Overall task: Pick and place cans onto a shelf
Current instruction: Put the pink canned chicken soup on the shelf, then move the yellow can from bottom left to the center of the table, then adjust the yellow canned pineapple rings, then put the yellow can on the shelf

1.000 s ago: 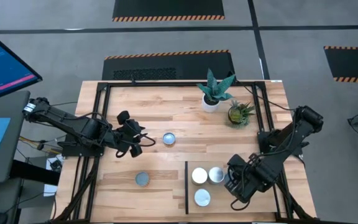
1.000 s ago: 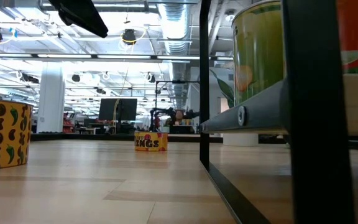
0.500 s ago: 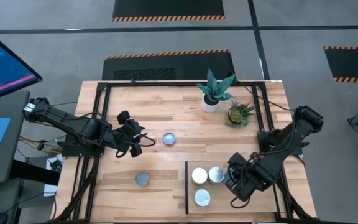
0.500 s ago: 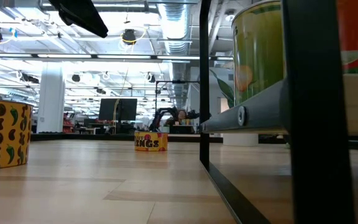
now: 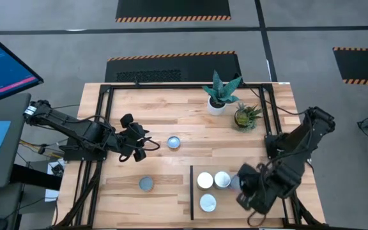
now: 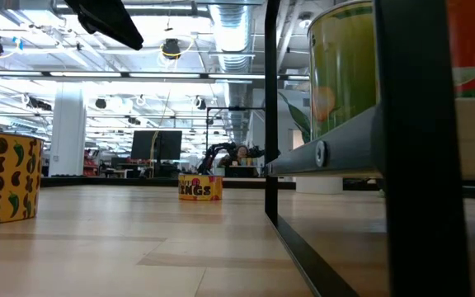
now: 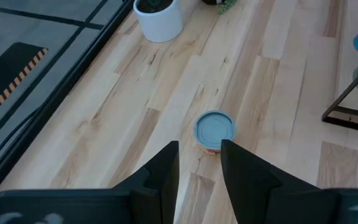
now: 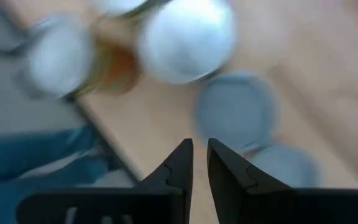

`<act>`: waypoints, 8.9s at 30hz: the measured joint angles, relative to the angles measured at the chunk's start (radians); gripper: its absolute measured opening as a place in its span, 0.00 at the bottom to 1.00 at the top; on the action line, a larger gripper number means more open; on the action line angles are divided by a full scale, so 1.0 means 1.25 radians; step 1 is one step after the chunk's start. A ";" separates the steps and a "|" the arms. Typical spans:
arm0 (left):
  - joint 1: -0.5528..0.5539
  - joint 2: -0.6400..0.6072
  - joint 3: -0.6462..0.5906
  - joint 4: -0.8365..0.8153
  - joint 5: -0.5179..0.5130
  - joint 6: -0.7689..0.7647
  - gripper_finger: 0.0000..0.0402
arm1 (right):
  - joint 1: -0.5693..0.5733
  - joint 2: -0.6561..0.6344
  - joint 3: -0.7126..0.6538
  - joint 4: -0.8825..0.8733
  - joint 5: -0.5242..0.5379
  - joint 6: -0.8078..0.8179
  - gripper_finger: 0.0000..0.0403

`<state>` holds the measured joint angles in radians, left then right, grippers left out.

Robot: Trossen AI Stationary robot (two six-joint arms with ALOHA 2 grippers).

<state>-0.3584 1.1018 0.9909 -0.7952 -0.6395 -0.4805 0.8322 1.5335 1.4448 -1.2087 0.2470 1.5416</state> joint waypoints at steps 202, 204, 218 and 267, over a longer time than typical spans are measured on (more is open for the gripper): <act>0.198 0.202 -0.107 -0.013 0.298 0.213 0.00 | -0.099 0.066 0.208 -0.289 0.406 -0.005 0.16; 0.203 0.183 -0.121 -0.001 0.296 0.204 0.00 | -0.132 0.066 0.208 -0.290 0.443 -0.022 0.15; 0.302 0.213 -0.128 0.123 0.368 0.334 0.00 | -0.355 0.039 0.208 -0.290 0.348 -0.289 0.08; 0.117 0.187 -0.101 -0.011 0.367 0.004 0.00 | -0.692 0.042 -0.031 0.138 -0.091 -0.885 0.21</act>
<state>-0.2115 1.3352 0.8649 -0.8092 -0.1802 -0.4758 -0.0328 1.5860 1.4059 -1.0366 0.1333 0.4358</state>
